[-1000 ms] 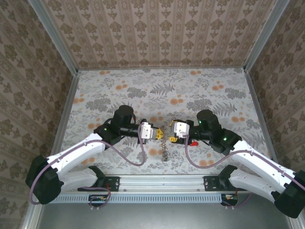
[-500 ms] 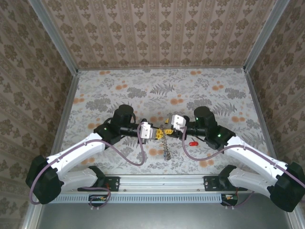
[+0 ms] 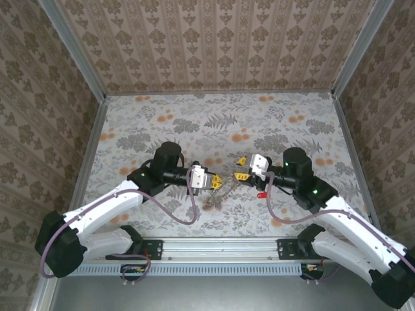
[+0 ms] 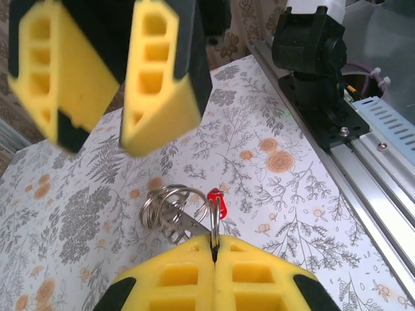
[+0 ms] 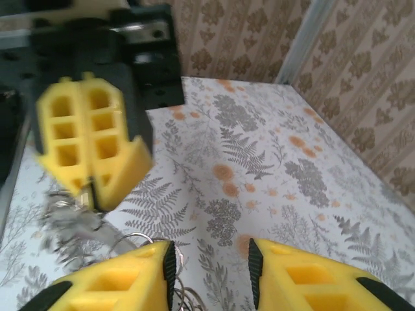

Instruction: Put the keys on the keyring

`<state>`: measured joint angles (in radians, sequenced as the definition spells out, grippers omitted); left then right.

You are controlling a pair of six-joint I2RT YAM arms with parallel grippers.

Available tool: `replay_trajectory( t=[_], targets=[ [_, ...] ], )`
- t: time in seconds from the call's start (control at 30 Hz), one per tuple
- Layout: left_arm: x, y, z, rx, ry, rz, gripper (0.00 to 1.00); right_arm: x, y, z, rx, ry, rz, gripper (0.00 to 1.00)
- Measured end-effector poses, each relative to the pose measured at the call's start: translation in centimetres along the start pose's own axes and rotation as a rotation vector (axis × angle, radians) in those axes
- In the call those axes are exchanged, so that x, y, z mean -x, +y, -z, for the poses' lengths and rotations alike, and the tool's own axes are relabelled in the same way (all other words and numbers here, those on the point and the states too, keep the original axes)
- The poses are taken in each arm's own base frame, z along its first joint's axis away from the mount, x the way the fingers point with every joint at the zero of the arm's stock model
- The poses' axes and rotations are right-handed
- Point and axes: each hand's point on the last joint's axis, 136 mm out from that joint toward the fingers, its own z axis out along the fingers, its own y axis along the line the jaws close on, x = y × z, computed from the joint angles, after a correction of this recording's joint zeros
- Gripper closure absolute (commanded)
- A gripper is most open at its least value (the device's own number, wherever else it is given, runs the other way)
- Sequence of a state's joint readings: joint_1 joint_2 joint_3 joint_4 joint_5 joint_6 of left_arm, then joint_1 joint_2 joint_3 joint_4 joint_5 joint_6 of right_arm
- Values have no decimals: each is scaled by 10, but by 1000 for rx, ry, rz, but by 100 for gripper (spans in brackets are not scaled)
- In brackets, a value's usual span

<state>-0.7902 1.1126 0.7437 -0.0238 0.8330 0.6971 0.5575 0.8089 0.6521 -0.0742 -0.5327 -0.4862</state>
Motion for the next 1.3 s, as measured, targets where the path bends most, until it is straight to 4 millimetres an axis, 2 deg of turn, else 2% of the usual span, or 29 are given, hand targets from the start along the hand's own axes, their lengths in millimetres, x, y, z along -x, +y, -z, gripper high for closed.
replay_trajectory(
  t=[0.1,0.3,0.5,0.63,0.97,1.1,1.2,1.27,1.3],
  targets=[
    [3,1,0,-3,-6,-3,100,0,17,3,80,31,31,62],
    [11,6,2,2,-10,-16,100,-6,39,-10,185,90,36,62],
    [5,2,1,-17,10,11,100,-12,41,-16,182,120,41,65],
    [-1,-1,-1,-32,28,37,100,-12,42,-17,179,124,49,72],
    [-9,1,-5,-54,65,94,100,-8,42,-31,184,180,103,68],
    [-12,-1,-5,-63,75,112,100,-15,42,-36,187,207,107,75],
    [-13,-1,-6,-61,83,119,100,-17,43,-38,192,219,107,87],
    [-14,0,-5,-57,89,126,100,-18,43,-39,194,221,107,100],
    [-15,1,-4,-54,90,126,100,-18,43,-39,193,222,107,100]
  ],
)
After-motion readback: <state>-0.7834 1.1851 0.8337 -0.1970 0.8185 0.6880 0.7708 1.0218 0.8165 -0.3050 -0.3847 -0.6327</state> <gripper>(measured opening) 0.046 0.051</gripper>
